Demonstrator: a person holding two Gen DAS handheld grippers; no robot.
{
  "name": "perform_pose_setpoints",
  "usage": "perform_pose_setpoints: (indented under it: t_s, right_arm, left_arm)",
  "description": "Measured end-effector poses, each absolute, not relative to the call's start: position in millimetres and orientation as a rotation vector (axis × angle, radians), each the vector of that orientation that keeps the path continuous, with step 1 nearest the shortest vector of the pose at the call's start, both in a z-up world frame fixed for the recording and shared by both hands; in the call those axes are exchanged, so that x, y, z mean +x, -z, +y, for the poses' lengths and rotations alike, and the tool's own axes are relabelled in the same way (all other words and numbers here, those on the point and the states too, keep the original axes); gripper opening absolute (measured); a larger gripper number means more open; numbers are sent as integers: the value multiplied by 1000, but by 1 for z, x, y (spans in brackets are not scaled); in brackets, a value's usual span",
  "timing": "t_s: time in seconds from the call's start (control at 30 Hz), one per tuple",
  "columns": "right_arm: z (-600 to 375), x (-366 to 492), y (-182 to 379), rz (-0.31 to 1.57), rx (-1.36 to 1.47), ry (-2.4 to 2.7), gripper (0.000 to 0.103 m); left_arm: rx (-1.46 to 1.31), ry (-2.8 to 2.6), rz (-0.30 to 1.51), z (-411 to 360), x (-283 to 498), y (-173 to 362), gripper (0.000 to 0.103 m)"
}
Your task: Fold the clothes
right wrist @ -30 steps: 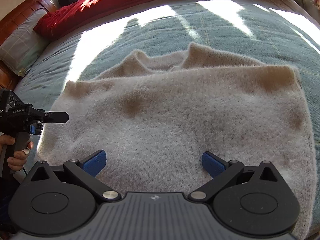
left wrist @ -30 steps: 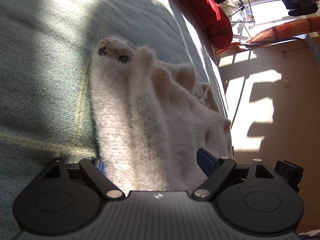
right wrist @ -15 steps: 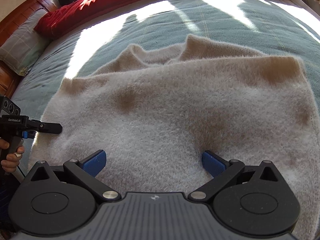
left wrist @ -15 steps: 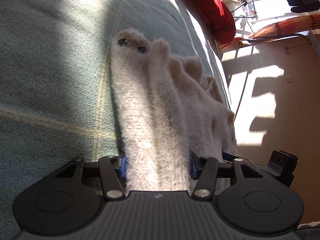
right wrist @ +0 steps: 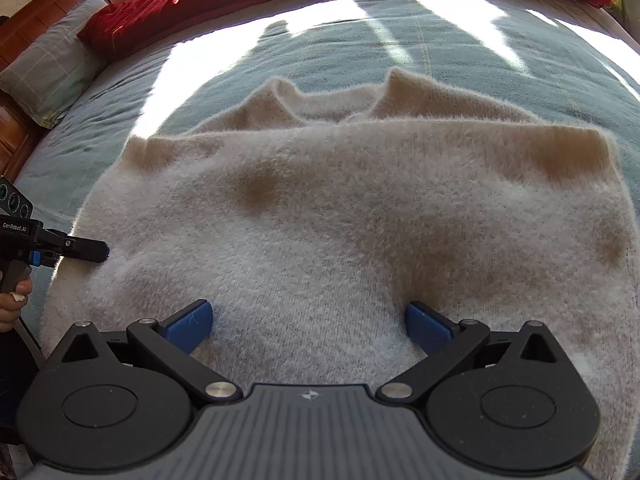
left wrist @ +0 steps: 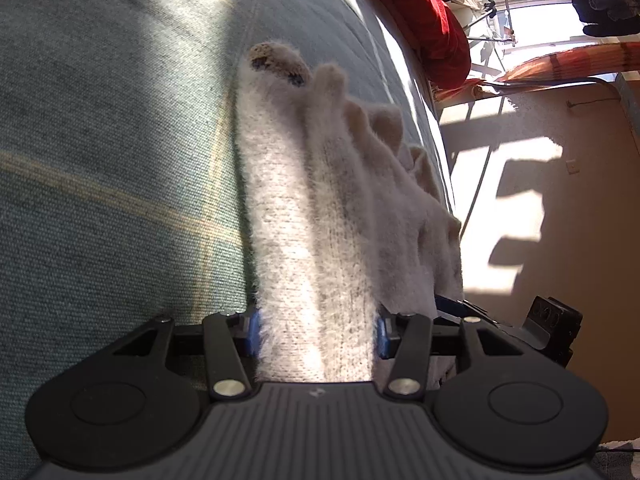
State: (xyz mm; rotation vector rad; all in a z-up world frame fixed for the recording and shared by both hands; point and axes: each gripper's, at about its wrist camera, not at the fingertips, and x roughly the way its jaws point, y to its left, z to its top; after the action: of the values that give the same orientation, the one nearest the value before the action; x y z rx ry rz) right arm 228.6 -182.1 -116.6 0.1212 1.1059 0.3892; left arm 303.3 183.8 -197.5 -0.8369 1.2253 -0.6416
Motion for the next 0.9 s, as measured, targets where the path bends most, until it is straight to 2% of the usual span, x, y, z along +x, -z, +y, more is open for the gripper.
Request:
perform_pose_setpoints:
  t_s: [0.37, 0.9]
  right_arm:
    - [-182, 228, 116, 1101, 120, -383, 103]
    - [-169, 217, 103, 1070, 7, -325, 103]
  left_arm:
    - [-832, 625, 1239, 174, 303, 194, 50]
    - [-666, 399, 1288, 148, 294, 152, 36]
